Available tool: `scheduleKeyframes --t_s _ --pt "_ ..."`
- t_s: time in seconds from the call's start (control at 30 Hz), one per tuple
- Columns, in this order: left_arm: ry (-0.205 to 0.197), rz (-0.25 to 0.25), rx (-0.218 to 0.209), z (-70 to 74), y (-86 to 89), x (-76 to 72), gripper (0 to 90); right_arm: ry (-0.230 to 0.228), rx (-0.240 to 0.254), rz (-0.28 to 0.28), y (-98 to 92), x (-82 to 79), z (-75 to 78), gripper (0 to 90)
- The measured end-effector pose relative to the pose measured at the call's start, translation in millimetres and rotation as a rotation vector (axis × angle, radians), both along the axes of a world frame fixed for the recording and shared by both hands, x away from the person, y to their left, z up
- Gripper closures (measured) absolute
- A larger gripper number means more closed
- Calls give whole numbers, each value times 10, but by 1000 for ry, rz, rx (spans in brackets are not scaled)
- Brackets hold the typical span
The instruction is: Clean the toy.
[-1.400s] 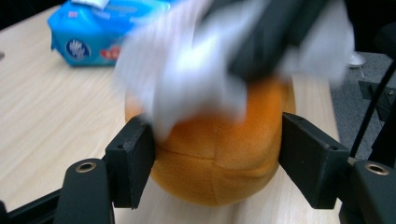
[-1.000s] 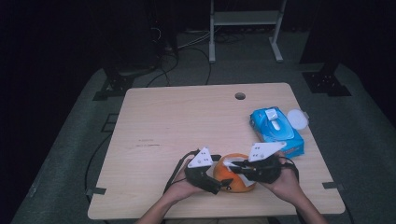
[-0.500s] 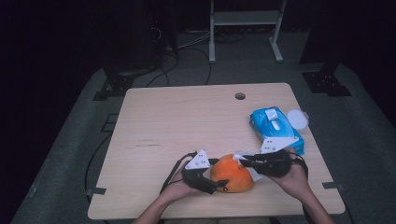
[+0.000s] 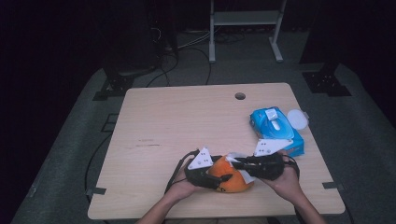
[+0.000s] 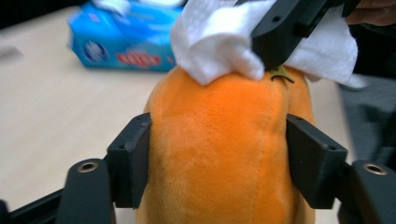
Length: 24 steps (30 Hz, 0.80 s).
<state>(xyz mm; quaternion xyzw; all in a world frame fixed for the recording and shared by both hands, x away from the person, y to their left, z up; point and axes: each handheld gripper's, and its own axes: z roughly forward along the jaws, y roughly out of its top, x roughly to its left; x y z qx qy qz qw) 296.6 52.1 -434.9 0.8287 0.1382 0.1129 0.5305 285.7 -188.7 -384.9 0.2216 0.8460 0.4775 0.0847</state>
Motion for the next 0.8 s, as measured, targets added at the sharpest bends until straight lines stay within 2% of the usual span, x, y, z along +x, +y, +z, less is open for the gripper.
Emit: scheduleKeyframes --t_s 0.03,0.07,0.13,0.2,0.27,0.3,0.33,0.4,0.5,0.53,0.6,0.67,0.7,0.73,0.8 --pt "-66 19 14 28 -1 -9 325 -9 3 -5 -1 2 6 811" --pt "-103 31 21 45 7 -10 333 -18 12 -14 2 3 19 811" --pt "-98 28 26 59 44 16 322 -27 16 -18 22 13 32 810" --pt "-35 19 22 46 86 59 254 -20 9 -16 49 25 1 810" --pt "55 7 -14 27 133 109 154 3 11 -8 72 45 -67 810" --pt "55 7 -14 27 133 109 115 3 11 -8 72 45 -67 810" --pt "96 17 -29 16 159 133 115 15 17 -2 77 48 -93 810" --pt "104 13 -33 -33 198 149 157 11 17 -9 59 43 -87 810" --pt "99 3 -23 -70 228 145 169 4 13 -34 -27 74 -84 810" --pt "100 3 -25 -71 239 152 169 28 30 -56 -102 104 -103 810" --pt "114 9 -35 -65 263 166 155 40 36 -76 -183 135 -129 810" --pt "141 25 -42 -64 285 193 105 47 39 -98 -250 158 -145 810" --pt "141 25 -42 -64 285 193 104 47 36 -108 -271 165 -150 810" --pt "170 18 -45 -89 307 218 126 57 44 -114 -307 182 -161 810" --pt "171 9 -34 -98 293 213 161 88 75 -108 -326 195 -176 810"
